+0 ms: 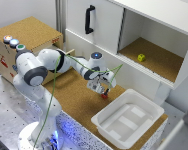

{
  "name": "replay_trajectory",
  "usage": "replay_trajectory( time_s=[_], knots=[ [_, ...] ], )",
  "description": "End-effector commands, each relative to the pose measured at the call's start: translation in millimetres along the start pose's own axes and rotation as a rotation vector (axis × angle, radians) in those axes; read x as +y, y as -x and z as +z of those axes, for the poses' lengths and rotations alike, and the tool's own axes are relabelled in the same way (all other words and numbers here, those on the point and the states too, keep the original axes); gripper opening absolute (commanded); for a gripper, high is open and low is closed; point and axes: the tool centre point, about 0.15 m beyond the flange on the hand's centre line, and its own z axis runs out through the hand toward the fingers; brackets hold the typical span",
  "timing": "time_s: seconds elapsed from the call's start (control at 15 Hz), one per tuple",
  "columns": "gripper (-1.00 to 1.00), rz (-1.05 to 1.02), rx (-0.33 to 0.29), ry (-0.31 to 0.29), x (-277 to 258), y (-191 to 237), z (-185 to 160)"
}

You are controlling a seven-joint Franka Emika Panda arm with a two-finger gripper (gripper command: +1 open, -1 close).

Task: Grasp the purple block

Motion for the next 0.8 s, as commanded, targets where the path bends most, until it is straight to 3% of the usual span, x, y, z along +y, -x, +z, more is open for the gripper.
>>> replay_trajectory(
  time_s=[0.0, 0.27, 0.47, 0.73],
  knots=[
    [1.0, -0.076, 0.064, -0.041, -31.9, 4.7, -70.8],
    [1.0, -0.215, 0.083, 0.009, -84.0, -12.5, -120.9],
    [1.0, -0.269, 0.02, -0.04, -149.9, -15.8, -154.4],
    [1.0, -0.431, 0.005, -0.132, -244.2, -22.9, -213.7]
  ],
)
